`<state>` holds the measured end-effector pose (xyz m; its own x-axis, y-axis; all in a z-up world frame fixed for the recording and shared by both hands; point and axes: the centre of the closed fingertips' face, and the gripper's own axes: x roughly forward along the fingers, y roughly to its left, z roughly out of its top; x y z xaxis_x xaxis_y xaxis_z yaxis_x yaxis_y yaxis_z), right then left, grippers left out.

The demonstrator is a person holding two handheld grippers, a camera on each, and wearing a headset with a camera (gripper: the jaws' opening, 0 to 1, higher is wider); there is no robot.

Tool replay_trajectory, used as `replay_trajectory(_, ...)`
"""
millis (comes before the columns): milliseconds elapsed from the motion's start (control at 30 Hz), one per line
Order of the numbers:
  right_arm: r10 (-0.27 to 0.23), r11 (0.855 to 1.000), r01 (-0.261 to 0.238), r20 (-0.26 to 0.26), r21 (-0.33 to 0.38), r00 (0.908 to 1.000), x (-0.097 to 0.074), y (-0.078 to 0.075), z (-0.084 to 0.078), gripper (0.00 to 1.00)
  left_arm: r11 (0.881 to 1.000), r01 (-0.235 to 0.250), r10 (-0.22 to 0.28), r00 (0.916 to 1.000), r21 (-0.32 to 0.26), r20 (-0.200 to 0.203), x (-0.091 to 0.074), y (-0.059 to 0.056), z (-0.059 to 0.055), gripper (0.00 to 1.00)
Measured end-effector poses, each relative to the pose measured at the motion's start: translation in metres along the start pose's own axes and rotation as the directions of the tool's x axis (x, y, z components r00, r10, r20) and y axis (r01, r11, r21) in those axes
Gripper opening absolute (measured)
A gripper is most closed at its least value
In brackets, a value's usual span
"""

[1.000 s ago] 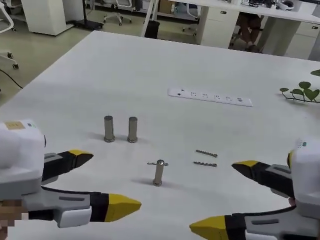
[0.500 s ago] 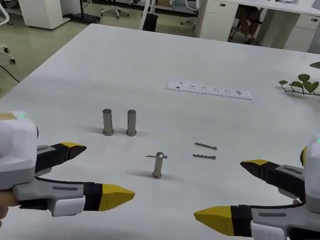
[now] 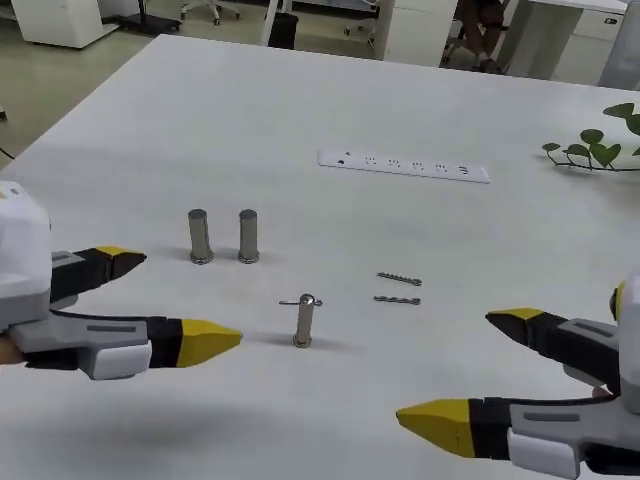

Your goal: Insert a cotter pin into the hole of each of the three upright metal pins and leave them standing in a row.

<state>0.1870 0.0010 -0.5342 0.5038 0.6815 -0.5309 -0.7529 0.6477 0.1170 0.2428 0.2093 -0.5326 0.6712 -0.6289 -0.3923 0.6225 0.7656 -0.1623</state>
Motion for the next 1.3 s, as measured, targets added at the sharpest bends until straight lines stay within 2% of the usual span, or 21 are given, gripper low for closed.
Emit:
replay_trajectory(133, -0.017, 1.000, 0.017, -0.006, 0.006, 0.9998, -0.005, -0.005, -0.005, 0.92, 1.000, -0.010, 0.010, 0.9999, -0.006, 0.014, 0.006, 0.013, 0.007, 0.86)
replay_trajectory(267, -0.029, 0.999, 0.029, -0.013, 0.018, 0.9995, -0.010, -0.009, -0.009, 0.92, 1.000, -0.023, 0.023, 0.9995, 0.012, -0.021, 0.014, 0.025, 0.004, 0.82)
replay_trajectory(367, -0.040, 0.999, 0.040, -0.021, 0.017, 0.9990, -0.013, -0.011, -0.012, 0.91, 0.999, -0.045, 0.045, 0.9986, 0.023, -0.026, 0.020, 0.036, 0.004, 0.77)
replay_trajectory(400, -0.046, 0.999, 0.047, -0.024, 0.018, 0.9986, -0.015, -0.012, -0.013, 0.91, 0.997, -0.060, 0.062, 0.9976, 0.048, -0.031, 0.022, 0.041, 0.004, 0.74)
replay_trajectory(533, -0.063, 0.998, 0.064, -0.034, 0.024, 0.9974, -0.019, -0.018, -0.017, 0.91, 0.996, -0.073, 0.075, 0.9960, 0.052, -0.049, 0.031, 0.050, 0.002, 0.72)
replay_trajectory(733, -0.084, 0.996, 0.086, -0.039, 0.035, 0.9957, -0.025, -0.024, -0.020, 0.91, 0.995, -0.091, 0.093, 0.9944, 0.040, -0.050, 0.041, 0.061, 0.002, 0.59)
replay_trajectory(767, -0.089, 0.995, 0.091, -0.038, 0.037, 0.9953, -0.027, -0.025, -0.020, 0.91, 0.991, -0.114, 0.117, 0.9921, 0.066, -0.046, 0.043, 0.066, 0.004, 0.58)
replay_trajectory(900, -0.095, 0.994, 0.096, -0.037, 0.051, 0.9948, -0.030, -0.026, -0.020, 0.90, 0.986, -0.153, 0.156, 0.9874, 0.065, -0.030, 0.048, 0.076, 0.009, 0.52)
replay_trajectory(1033, -0.105, 0.993, 0.106, -0.030, 0.056, 0.9941, -0.033, -0.028, -0.019, 0.89, 0.985, -0.165, 0.166, 0.9859, 0.052, -0.019, 0.054, 0.082, 0.012, 0.45)
replay_trajectory(1100, -0.108, 0.992, 0.110, -0.024, 0.060, 0.9938, -0.035, -0.028, -0.018, 0.89, 0.984, -0.173, 0.174, 0.9847, 0.049, -0.015, 0.058, 0.084, 0.013, 0.38)
replay_trajectory(1167, -0.110, 0.992, 0.111, -0.016, 0.065, 0.9938, -0.036, -0.028, -0.016, 0.89, 0.981, -0.192, 0.192, 0.9813, 0.040, -0.012, 0.062, 0.088, 0.014, 0.33)
replay_trajectory(1300, -0.123, 0.990, 0.124, -0.017, 0.060, 0.9922, -0.039, -0.029, -0.016, 0.89, 0.980, -0.196, 0.196, 0.9805, 0.014, -0.004, 0.071, 0.089, 0.014, 0.27)
